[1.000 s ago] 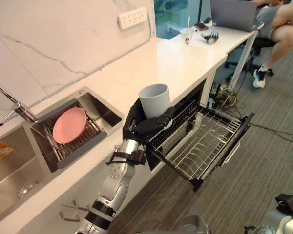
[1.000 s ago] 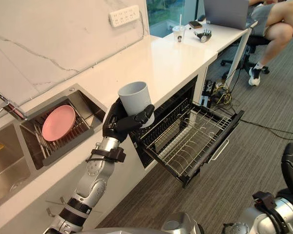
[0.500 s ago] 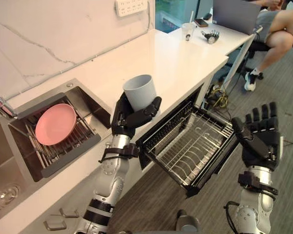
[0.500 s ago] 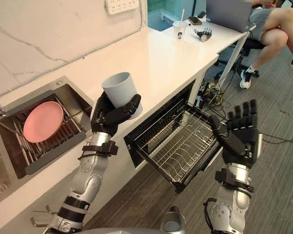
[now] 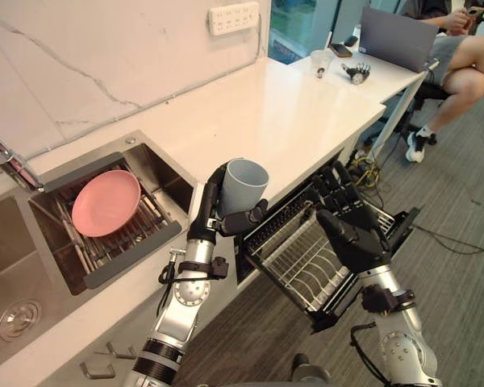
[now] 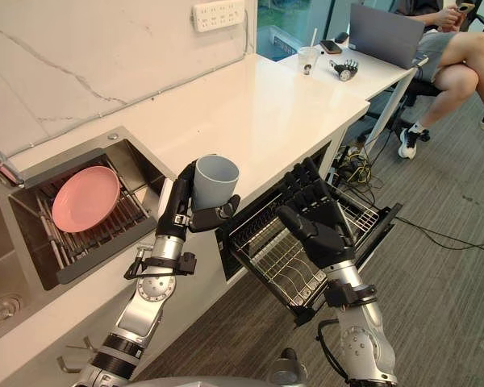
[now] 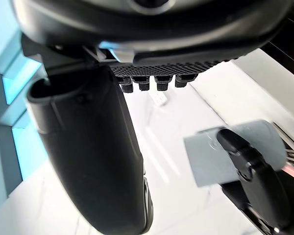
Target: Walk over to the sink, pick up the cup, carry it to the dishwasher, place the cup inside the dishwasher, then close the dishwasher door
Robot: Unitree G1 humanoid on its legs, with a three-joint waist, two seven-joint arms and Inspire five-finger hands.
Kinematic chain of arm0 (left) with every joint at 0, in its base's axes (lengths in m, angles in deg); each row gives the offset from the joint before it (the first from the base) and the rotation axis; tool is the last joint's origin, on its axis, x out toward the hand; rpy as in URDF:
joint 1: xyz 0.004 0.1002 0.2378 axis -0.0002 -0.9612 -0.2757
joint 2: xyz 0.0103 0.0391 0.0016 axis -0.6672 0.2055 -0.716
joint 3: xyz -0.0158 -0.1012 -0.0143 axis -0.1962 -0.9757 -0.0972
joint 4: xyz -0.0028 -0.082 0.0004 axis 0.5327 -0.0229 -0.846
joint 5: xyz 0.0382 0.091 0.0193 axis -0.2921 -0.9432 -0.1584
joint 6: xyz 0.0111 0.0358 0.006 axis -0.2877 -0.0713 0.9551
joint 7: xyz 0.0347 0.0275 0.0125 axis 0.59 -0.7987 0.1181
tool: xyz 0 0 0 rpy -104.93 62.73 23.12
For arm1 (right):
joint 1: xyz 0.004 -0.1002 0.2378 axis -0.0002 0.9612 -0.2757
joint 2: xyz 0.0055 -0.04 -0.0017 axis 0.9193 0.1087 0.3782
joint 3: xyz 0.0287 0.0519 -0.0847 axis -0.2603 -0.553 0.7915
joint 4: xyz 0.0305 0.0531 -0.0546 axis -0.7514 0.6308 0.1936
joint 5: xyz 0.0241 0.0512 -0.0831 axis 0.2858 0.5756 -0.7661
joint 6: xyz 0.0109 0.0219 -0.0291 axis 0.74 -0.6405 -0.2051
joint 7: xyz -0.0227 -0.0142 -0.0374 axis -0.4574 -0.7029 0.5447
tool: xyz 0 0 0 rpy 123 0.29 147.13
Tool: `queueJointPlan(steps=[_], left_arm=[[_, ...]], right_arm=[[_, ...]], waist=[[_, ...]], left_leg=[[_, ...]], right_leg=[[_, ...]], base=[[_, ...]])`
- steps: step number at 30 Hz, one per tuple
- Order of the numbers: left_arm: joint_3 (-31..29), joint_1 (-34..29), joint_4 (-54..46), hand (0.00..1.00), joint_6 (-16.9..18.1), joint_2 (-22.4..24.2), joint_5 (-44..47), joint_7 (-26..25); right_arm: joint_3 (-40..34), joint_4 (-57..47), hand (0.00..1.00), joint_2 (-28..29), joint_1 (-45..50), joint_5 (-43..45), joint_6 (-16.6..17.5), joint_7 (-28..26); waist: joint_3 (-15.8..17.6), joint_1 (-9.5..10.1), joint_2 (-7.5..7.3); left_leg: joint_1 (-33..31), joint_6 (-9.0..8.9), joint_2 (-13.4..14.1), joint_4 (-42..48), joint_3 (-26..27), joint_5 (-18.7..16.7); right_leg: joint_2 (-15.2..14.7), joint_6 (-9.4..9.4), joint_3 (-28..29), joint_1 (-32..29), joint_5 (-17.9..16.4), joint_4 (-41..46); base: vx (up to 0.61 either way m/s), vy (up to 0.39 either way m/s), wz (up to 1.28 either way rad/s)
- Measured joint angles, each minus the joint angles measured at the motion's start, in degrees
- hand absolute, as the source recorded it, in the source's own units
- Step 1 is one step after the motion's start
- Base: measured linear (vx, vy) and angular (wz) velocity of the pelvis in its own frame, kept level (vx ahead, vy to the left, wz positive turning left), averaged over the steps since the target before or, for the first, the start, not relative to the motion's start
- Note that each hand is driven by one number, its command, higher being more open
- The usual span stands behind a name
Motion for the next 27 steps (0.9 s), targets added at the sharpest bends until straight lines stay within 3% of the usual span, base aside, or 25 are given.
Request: queueJointPlan(steps=[9,20,21,27], left_arm=[[4.35,0.01,0.83,0.00,0.23,-1.96,-0.84,-1.91],[7.24,0.09,1.58,0.00,0.28,-2.71,-1.21,-4.08],[7.44,0.09,1.58,0.00,0.28,-2.71,-1.65,-4.42],[9.21,0.54,0.99,0.00,0.30,-2.73,-1.97,-6.04]], right_arm=[[5.39,-0.21,1.00,-1.34,-3.20,-3.98,-2.49,5.23],[11.52,-0.23,1.00,-2.25,-7.29,-9.97,-3.55,15.62],[12.22,-0.23,0.00,-2.22,-7.54,-10.14,-4.03,16.19],[15.03,-0.06,0.00,-1.65,-8.72,-11.92,-4.80,21.28]], waist=[[-0.56,0.51,-0.68],[-1.31,0.87,-0.86],[-1.74,0.89,-0.87],[-2.36,1.02,-0.81]], left_leg=[[-0.17,0.50,-0.93,-2.20,-0.88,1.74],[0.28,0.36,-1.23,-5.08,-1.83,4.10],[0.25,0.33,-1.28,-5.31,-1.82,4.25],[0.46,0.33,-1.39,-6.26,-2.10,5.15]], right_leg=[[-0.42,-0.01,-0.11,0.23,0.87,-1.25],[-0.39,-0.02,-0.52,0.19,0.88,-1.42],[-0.37,-0.02,-0.52,0.20,0.88,-1.75],[-0.34,-0.02,-0.71,0.24,0.89,-1.86]], base=[[-0.05,0.006,0.04],[-0.02,-0.009,0.05],[0.00,0.000,0.00],[0.00,-0.005,0.02]])
